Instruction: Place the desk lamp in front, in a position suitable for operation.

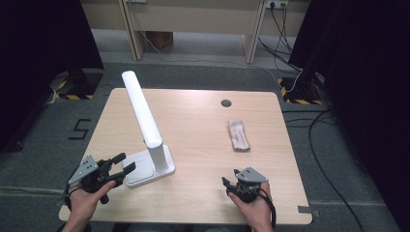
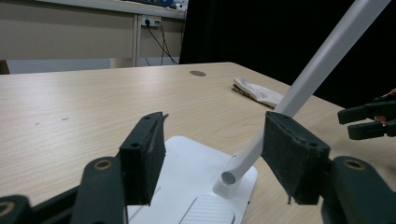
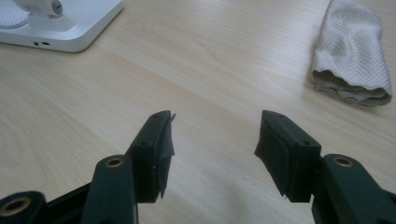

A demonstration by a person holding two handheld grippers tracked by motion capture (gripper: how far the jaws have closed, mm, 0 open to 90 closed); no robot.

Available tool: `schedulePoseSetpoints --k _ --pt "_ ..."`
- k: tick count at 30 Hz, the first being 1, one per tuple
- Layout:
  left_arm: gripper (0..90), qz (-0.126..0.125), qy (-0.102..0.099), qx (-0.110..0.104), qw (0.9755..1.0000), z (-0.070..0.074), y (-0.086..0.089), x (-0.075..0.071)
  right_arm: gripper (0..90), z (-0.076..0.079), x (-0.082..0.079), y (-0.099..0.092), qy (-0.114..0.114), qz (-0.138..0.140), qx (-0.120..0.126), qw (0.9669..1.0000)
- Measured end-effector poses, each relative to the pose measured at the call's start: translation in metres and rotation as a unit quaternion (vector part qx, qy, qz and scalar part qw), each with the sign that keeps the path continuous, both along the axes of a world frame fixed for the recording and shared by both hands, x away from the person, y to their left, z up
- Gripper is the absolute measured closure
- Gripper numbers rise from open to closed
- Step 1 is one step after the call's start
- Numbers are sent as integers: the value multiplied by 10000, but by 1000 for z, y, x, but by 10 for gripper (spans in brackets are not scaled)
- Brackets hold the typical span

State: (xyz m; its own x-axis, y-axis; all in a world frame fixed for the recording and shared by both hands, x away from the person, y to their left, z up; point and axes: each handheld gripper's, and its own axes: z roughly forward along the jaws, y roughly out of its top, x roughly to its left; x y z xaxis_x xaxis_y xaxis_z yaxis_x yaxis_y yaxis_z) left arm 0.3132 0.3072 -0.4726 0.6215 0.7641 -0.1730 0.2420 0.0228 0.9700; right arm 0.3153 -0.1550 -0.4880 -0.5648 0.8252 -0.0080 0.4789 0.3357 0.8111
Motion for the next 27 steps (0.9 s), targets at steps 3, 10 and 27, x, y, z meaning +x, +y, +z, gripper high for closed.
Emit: schedulePoseSetpoints --k 3,10,27 --pt "361 -57 -20 186 9998 2 -8 -2 478 0 2 3 89 46 35 9999" --pt "337 -165 102 449 9988 4 -28 1 531 4 13 30 166 406 53 9990" --pt "576 751 1137 1405 9807 -14 2 5 556 30 40 123 59 1759 231 9841"
